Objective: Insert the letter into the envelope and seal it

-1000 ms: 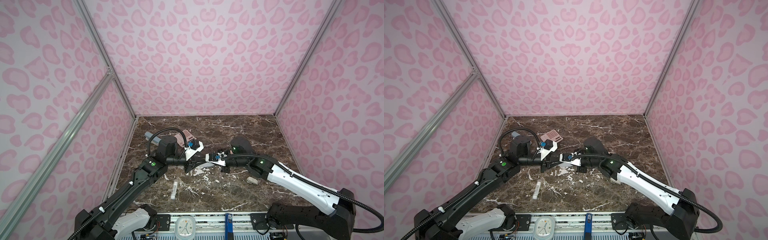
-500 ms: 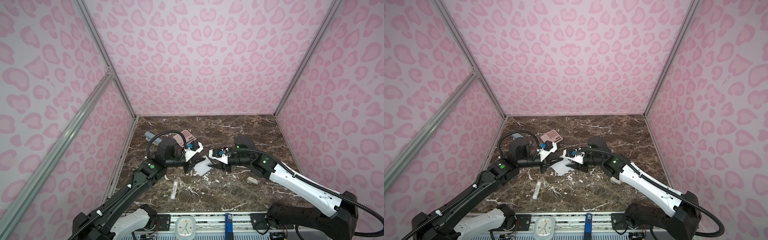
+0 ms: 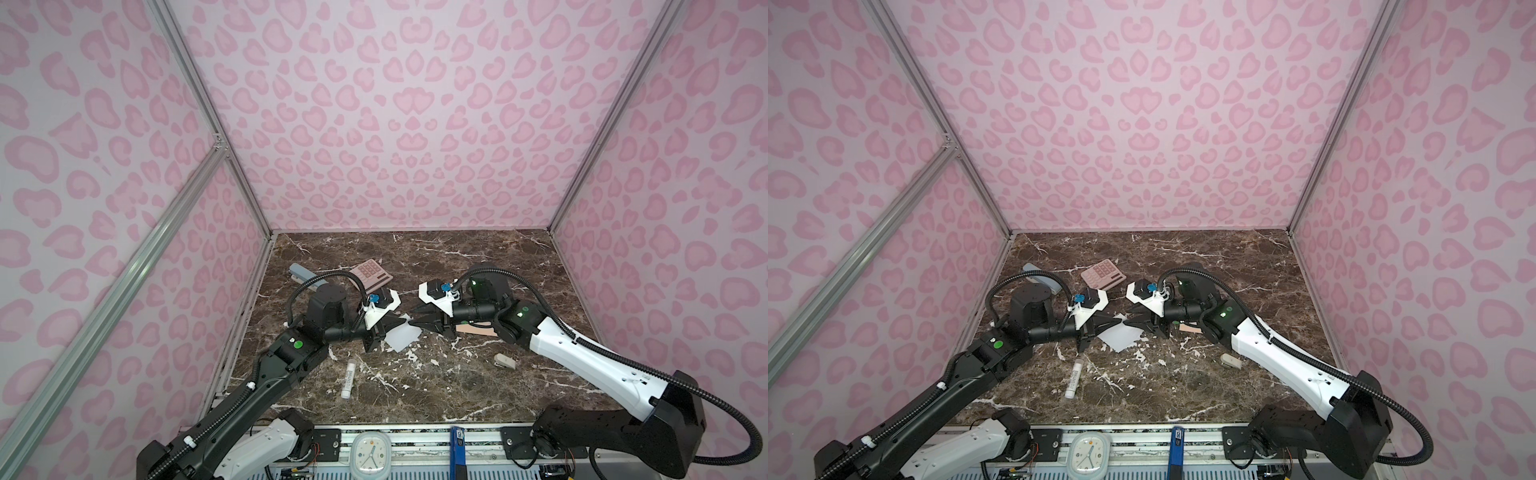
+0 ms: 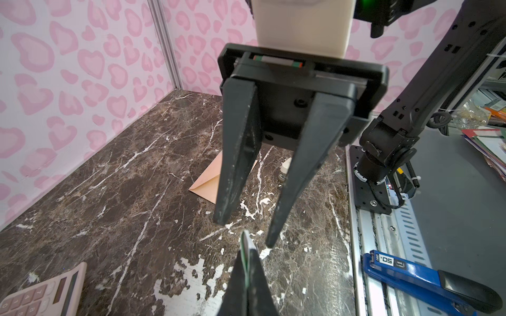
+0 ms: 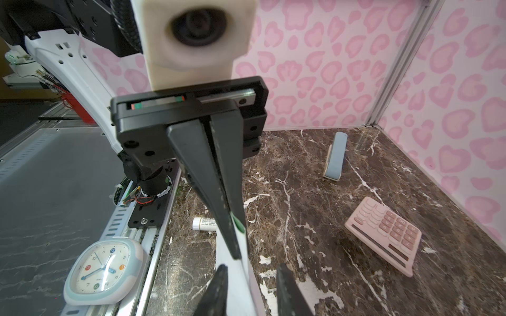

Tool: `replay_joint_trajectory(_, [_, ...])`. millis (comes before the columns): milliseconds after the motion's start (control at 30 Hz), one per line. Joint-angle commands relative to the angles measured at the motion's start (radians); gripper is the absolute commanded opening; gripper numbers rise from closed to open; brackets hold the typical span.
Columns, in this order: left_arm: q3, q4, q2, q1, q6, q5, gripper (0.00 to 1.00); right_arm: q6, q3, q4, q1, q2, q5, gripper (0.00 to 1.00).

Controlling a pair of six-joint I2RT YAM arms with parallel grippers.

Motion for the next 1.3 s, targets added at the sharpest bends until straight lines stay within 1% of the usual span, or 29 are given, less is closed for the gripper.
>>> replay_joint_trajectory(0, [-0.005, 0.042, -0.012, 0.002, -0.002, -0.006, 0.04, 0.003, 0.001, 0.022, 0.001, 0.010, -0.046, 0.28])
replay_joint_trajectory(200, [-0.020, 0.072, -0.026, 0.002, -0.011, 0.001, 0.04, -0.008, -0.005, 0.004, 0.002, 0.030, -0.044, 0.25])
replay_joint_trajectory(300, [-0.023, 0.075, -0.033, 0.002, -0.014, 0.004, 0.04, -0.015, -0.010, 0.002, 0.002, 0.031, -0.036, 0.17])
replay_joint_trajectory(367, [-0.026, 0.077, -0.036, 0.002, -0.016, 0.007, 0.04, -0.017, -0.012, 0.006, 0.002, 0.033, -0.031, 0.06])
replay_joint_trajectory(433, [-0.028, 0.078, -0.041, 0.002, -0.020, 0.008, 0.04, -0.017, -0.013, 0.007, 0.002, 0.034, -0.026, 0.00])
replay_joint_trajectory(533, [-0.031, 0.081, -0.039, 0.001, -0.025, 0.004, 0.05, -0.020, -0.011, 0.006, 0.002, 0.034, -0.025, 0.00])
replay_joint_trajectory(567, [-0.033, 0.084, -0.040, 0.002, -0.030, 0.000, 0.11, -0.021, -0.009, 0.004, 0.003, 0.034, -0.023, 0.00])
replay_joint_trajectory(633, [-0.038, 0.094, -0.044, 0.002, -0.034, 0.002, 0.33, -0.033, -0.004, -0.012, 0.008, 0.029, -0.004, 0.00])
replay_joint_trajectory(667, [-0.041, 0.099, -0.048, 0.002, -0.037, 0.006, 0.41, -0.047, -0.002, -0.026, 0.011, 0.027, 0.008, 0.00])
replay_joint_trajectory(700, [-0.045, 0.108, -0.049, 0.002, -0.038, 0.009, 0.46, -0.058, 0.002, -0.041, 0.015, 0.026, 0.020, 0.00])
replay_joint_trajectory(767, [-0.054, 0.131, -0.054, 0.002, -0.045, 0.009, 0.50, -0.080, 0.013, -0.075, 0.027, 0.025, 0.040, 0.00])
replay_joint_trajectory(833, [-0.059, 0.145, -0.054, 0.002, -0.048, 0.010, 0.50, -0.093, 0.021, -0.094, 0.037, 0.027, 0.056, 0.00])
replay_joint_trajectory(967, [-0.053, 0.158, -0.034, 0.002, -0.053, 0.028, 0.46, -0.115, 0.028, -0.121, 0.054, 0.028, 0.079, 0.00])
replay_joint_trajectory(1100, [-0.040, 0.149, -0.013, 0.002, -0.056, 0.052, 0.38, -0.124, 0.031, -0.136, 0.059, 0.028, 0.094, 0.00])
replay_joint_trajectory(1133, [-0.038, 0.146, -0.011, 0.001, -0.054, 0.054, 0.38, -0.126, 0.030, -0.138, 0.059, 0.027, 0.095, 0.00])
replay_joint_trajectory(1167, [-0.035, 0.137, -0.009, 0.002, -0.051, 0.058, 0.32, -0.126, 0.029, -0.138, 0.059, 0.023, 0.098, 0.00])
replay_joint_trajectory(1267, [-0.025, 0.100, -0.005, 0.002, -0.039, 0.063, 0.27, -0.128, 0.026, -0.136, 0.058, 0.019, 0.103, 0.00])
